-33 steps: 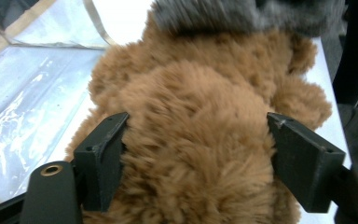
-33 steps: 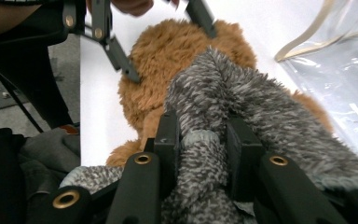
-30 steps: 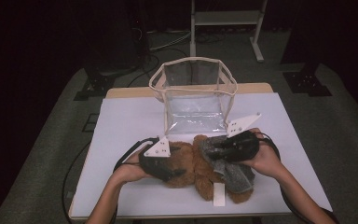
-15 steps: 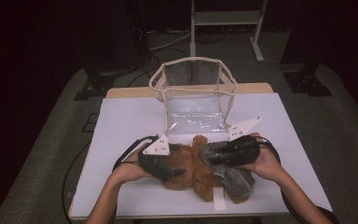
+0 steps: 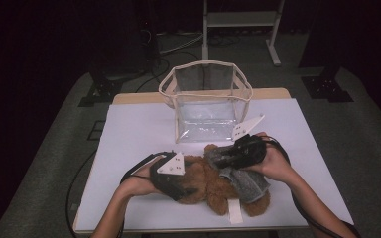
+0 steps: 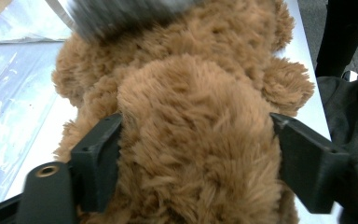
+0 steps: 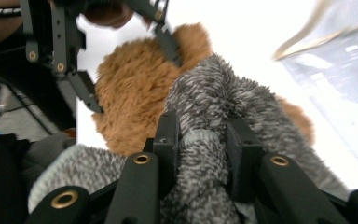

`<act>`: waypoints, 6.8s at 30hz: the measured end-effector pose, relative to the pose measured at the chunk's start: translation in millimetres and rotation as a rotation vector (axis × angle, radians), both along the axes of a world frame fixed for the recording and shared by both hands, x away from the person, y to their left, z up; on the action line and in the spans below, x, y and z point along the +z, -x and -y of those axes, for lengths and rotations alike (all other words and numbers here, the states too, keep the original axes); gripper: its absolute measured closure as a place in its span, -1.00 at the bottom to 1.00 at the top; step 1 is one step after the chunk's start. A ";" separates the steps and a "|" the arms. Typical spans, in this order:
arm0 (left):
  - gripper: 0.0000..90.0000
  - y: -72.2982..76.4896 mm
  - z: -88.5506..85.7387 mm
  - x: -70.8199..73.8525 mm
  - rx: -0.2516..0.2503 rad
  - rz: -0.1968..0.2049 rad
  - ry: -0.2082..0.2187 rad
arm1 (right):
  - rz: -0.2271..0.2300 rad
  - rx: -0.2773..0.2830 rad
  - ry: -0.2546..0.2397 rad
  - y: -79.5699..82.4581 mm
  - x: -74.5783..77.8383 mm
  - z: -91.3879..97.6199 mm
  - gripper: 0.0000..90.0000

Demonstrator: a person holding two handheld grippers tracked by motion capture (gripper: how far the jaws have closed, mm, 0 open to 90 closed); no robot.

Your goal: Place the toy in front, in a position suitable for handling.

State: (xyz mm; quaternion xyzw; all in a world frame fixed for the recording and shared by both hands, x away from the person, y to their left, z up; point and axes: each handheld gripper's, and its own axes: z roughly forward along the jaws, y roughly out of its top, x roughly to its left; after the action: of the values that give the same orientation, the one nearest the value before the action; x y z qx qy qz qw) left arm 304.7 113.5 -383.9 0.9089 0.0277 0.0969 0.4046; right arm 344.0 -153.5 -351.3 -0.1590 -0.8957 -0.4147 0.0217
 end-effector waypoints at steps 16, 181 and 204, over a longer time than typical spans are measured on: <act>-0.28 4.5 4.1 -0.8 -0.034 -0.008 0.015 | 0.020 0.027 0.029 0.9 0.8 -15.1 0.53; -0.48 -30.8 -6.8 -28.1 0.135 -0.032 0.197 | -0.015 -0.198 -0.206 2.9 -27.9 88.6 0.53; -0.18 -35.2 49.4 -5.1 0.065 -0.017 0.178 | 0.017 -0.283 -0.215 16.4 -1.8 142.2 0.53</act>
State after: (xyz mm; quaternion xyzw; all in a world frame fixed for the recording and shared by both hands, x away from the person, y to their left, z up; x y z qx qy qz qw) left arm 339.9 64.1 -389.0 0.8688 0.0690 0.0992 0.4802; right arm 327.6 -295.7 -353.1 -0.2770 -0.8150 -0.5083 -0.0276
